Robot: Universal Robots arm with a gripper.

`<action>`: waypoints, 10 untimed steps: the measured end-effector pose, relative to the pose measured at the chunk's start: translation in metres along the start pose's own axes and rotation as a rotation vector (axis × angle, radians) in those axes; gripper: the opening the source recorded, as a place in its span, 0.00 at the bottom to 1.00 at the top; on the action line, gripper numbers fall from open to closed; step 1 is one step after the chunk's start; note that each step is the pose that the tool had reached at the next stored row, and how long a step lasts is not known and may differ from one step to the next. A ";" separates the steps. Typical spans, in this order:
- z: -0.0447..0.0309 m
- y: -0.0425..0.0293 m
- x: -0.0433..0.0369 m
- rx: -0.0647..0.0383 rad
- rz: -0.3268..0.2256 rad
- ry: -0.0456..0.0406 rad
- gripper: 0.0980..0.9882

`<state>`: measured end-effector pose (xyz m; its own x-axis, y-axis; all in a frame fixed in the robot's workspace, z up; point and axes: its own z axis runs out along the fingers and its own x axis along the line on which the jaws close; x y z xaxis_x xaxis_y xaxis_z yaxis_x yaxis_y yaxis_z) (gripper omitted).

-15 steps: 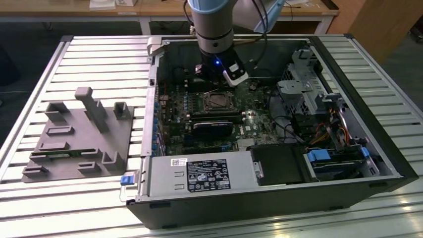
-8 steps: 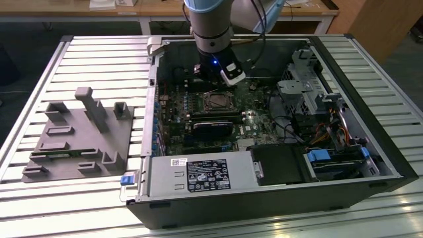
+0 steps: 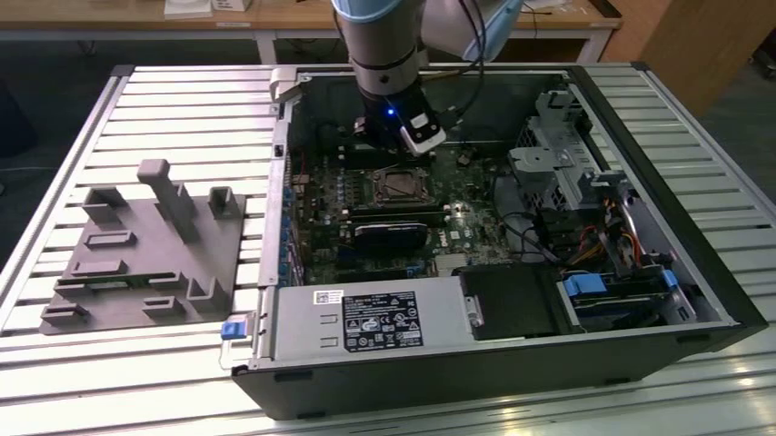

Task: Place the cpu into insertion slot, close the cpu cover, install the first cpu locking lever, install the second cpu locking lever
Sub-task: 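Install the first cpu locking lever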

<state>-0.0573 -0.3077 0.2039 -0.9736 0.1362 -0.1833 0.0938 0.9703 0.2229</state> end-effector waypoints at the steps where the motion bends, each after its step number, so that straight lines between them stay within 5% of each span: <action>1: 0.0004 0.0007 0.0003 0.001 0.002 -0.0014 0.01; 10: 0.0055 0.0007 0.0015 0.023 0.082 -0.0258 0.01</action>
<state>-0.0576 -0.3057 0.1986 -0.9568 0.2199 -0.1901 0.1777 0.9601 0.2160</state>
